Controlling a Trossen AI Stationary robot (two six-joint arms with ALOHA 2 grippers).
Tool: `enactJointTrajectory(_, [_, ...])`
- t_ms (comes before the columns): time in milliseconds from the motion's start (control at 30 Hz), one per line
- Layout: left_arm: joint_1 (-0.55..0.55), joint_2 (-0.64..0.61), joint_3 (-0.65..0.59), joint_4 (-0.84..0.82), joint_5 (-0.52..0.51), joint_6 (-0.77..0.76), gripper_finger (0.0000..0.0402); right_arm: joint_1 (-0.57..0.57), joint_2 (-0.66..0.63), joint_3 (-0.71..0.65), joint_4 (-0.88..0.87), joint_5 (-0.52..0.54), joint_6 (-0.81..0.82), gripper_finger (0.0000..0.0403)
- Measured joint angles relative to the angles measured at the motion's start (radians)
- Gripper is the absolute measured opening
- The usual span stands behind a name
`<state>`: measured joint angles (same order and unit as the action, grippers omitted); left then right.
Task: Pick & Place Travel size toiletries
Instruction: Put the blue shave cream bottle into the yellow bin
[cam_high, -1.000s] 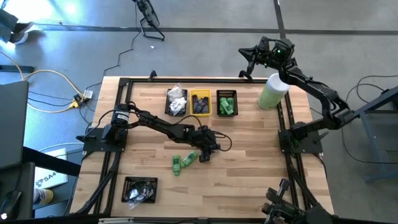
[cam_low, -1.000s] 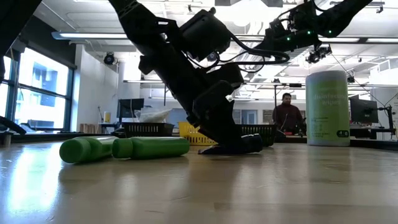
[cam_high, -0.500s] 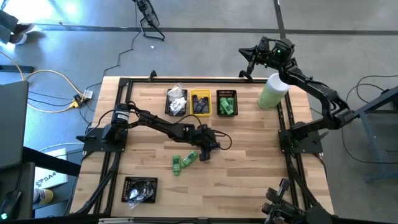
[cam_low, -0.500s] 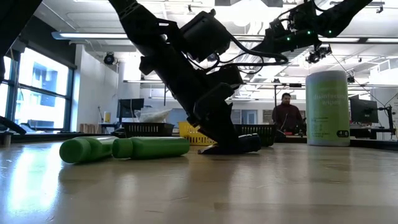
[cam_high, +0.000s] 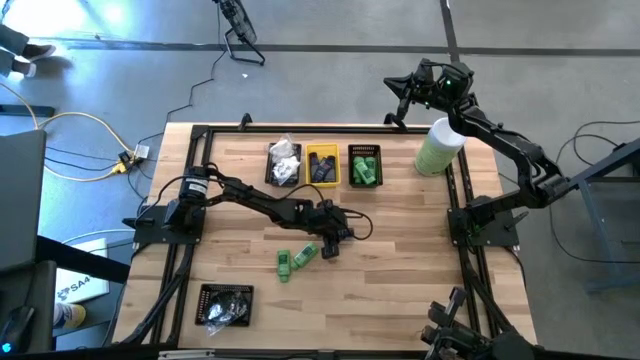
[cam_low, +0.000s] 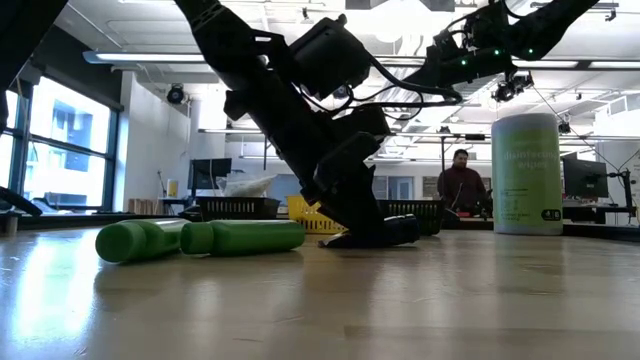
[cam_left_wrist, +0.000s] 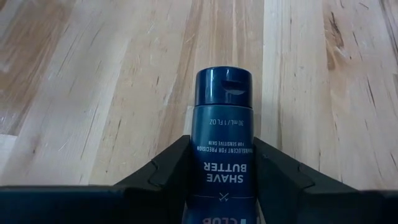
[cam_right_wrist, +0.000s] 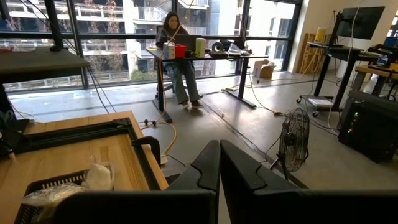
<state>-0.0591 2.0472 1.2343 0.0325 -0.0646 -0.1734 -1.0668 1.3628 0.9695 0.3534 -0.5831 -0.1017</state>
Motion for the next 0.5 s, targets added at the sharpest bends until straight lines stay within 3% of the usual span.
enactJointTrajectory(500, [0.012,-0.003,0.021,0.013,0.0,-0.017,0.0147,0.0,0.0,0.0,0.001,0.0,-0.001,0.0004])
